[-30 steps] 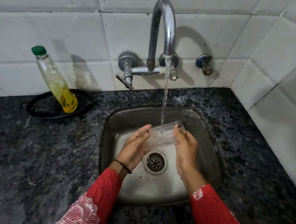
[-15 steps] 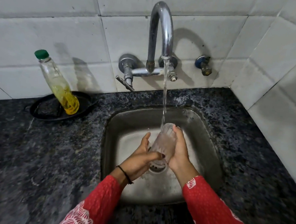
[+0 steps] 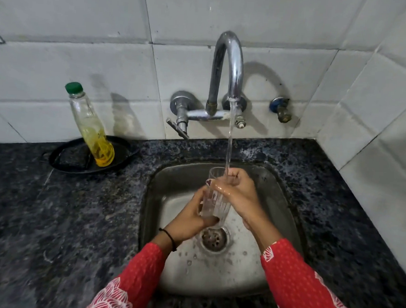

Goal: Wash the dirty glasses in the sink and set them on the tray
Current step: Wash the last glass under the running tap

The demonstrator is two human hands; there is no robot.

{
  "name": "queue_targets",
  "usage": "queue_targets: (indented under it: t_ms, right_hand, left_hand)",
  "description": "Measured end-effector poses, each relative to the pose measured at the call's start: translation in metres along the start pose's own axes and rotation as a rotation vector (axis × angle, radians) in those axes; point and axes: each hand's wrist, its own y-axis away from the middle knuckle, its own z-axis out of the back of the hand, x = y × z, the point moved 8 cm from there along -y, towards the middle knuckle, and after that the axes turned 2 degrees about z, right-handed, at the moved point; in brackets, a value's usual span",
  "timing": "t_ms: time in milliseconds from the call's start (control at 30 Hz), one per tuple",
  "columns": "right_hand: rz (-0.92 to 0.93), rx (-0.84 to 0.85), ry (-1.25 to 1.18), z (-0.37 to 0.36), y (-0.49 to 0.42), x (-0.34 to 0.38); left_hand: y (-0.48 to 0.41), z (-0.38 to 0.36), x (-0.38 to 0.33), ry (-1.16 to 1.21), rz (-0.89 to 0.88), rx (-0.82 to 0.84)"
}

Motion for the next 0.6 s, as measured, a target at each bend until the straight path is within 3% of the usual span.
queue_targets:
  t_ms: [133, 267, 333, 400, 600]
  right_hand:
    - [0.159, -0.080, 0.030, 0.005, -0.004, 0.024]
    - [0.237, -0.094, 0.035, 0.004, -0.003, 0.056]
    - [0.271, -0.098, 0.061, 0.002, -0.003, 0.071]
    - [0.297, -0.106, 0.078, -0.001, -0.003, 0.084]
    - [0.338, -0.110, 0.129, -0.002, 0.007, 0.103]
  left_hand:
    - [-0.030, 0.066, -0.037, 0.100, -0.012, -0.349]
    - [-0.055, 0.112, -0.084, 0.013, 0.008, -0.697]
    - [-0.054, 0.119, -0.093, -0.170, 0.006, -0.810]
    - [-0.052, 0.120, -0.107, -0.471, -0.004, -0.853]
    - [-0.062, 0.109, -0.139, -1.162, 0.016, -0.707]
